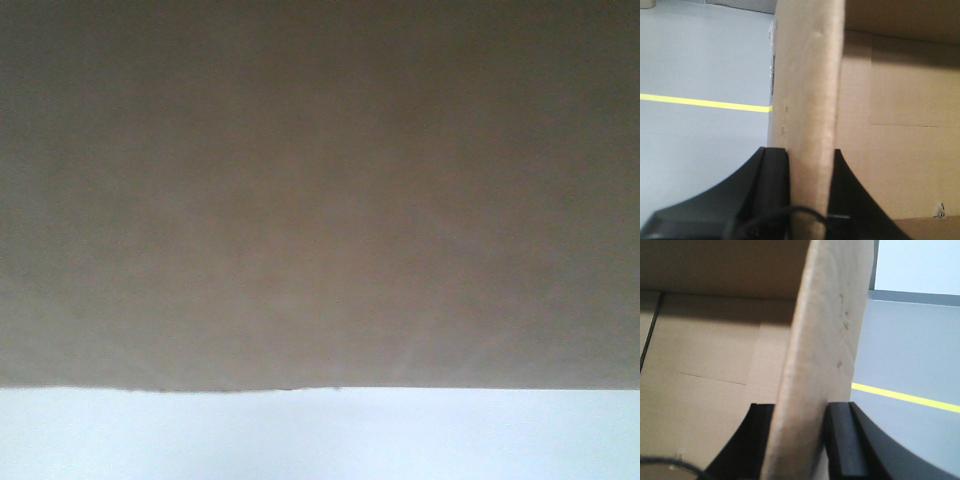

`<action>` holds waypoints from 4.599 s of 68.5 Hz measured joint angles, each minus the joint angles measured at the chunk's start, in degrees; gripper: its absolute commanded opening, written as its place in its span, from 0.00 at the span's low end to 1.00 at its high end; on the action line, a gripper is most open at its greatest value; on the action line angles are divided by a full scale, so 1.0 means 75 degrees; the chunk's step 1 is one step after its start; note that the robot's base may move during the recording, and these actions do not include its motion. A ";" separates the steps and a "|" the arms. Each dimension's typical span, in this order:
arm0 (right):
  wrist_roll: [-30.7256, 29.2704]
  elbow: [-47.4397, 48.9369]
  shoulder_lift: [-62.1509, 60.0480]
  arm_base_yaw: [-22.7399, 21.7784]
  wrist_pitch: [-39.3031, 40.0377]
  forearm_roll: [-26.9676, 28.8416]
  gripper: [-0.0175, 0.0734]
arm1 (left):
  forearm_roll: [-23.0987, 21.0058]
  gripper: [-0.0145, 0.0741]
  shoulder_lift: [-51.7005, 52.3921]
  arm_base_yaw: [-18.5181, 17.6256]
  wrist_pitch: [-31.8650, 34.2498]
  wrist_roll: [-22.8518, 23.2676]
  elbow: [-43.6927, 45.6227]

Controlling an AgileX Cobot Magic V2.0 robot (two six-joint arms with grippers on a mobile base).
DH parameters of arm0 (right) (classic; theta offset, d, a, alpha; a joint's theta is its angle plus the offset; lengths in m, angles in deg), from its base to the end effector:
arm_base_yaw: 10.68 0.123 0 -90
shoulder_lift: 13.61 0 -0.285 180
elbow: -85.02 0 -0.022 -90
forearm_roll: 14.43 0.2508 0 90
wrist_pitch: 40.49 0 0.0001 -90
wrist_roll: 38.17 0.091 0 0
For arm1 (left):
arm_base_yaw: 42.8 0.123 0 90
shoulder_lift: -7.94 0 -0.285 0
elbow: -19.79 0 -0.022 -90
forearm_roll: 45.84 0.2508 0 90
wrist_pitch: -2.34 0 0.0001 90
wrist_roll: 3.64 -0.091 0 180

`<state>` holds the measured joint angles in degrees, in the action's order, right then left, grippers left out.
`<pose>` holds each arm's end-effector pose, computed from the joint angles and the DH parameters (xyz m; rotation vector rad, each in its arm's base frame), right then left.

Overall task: Grab box from left shelf to table start
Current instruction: 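Hold the box with both grippers while the base drives to the table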

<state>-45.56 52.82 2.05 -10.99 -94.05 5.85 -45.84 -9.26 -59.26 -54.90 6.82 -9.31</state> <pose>-0.0169 0.0255 0.3698 -0.1275 1.7375 0.3055 -0.0170 0.0050 0.3751 0.0952 1.8172 -0.3337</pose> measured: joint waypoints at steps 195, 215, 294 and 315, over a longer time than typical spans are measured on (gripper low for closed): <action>-0.0017 0.0000 0.0000 -0.0015 -0.0013 0.0059 0.26 | 0.0000 0.06 0.0000 0.0000 0.0000 0.0000 0.0000; -0.0017 0.0000 0.0000 -0.0015 -0.0013 0.0059 0.26 | 0.0000 0.06 0.0000 0.0000 0.0000 0.0000 0.0000; -0.0017 0.0000 0.0000 -0.0015 -0.0013 0.0033 0.26 | 0.0000 0.06 0.0000 0.0000 0.0011 0.0000 0.0000; -0.0017 0.0000 0.0000 -0.0015 -0.0013 0.0004 0.26 | 0.0000 0.06 0.0000 0.0000 0.0011 0.0000 0.0000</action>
<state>-45.69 52.82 2.05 -11.10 -94.14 5.89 -45.84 -9.26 -59.26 -54.81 6.82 -9.31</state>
